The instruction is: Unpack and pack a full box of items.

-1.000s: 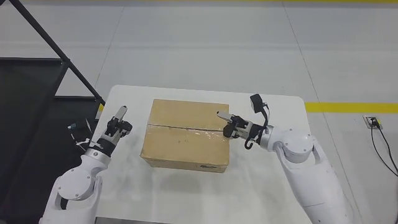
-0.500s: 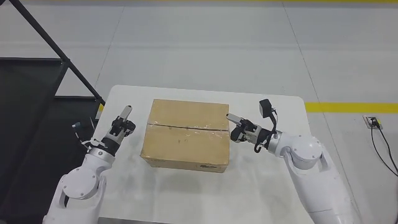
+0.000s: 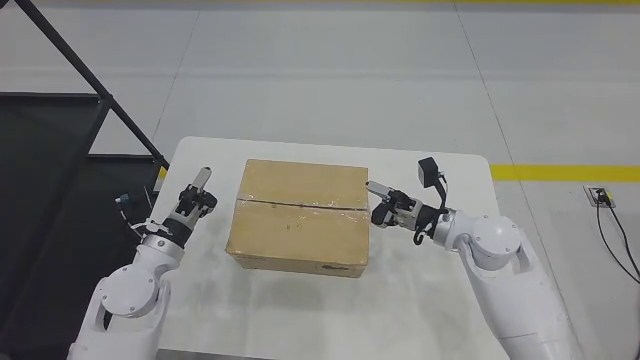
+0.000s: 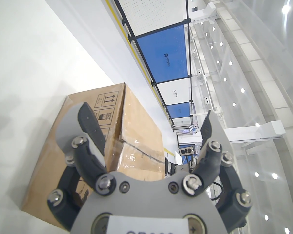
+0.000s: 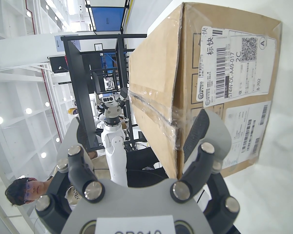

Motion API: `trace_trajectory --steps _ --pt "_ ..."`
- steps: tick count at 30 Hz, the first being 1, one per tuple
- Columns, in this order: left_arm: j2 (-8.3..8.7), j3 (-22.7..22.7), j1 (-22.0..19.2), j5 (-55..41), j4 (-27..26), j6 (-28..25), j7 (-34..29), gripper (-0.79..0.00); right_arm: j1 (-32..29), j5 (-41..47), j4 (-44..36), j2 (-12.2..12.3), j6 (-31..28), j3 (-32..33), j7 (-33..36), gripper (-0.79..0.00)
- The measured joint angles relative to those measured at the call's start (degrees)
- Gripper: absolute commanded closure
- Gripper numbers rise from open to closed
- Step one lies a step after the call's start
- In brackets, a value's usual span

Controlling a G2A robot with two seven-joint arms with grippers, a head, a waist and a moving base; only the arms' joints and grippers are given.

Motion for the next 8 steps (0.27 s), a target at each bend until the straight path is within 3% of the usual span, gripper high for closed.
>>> trace_trajectory --steps 8 --pt "0.16 -0.82 -0.95 -0.82 0.59 0.49 1.11 -0.785 -4.02 2.07 -4.01 1.36 -2.05 7.03 -4.69 -0.785"
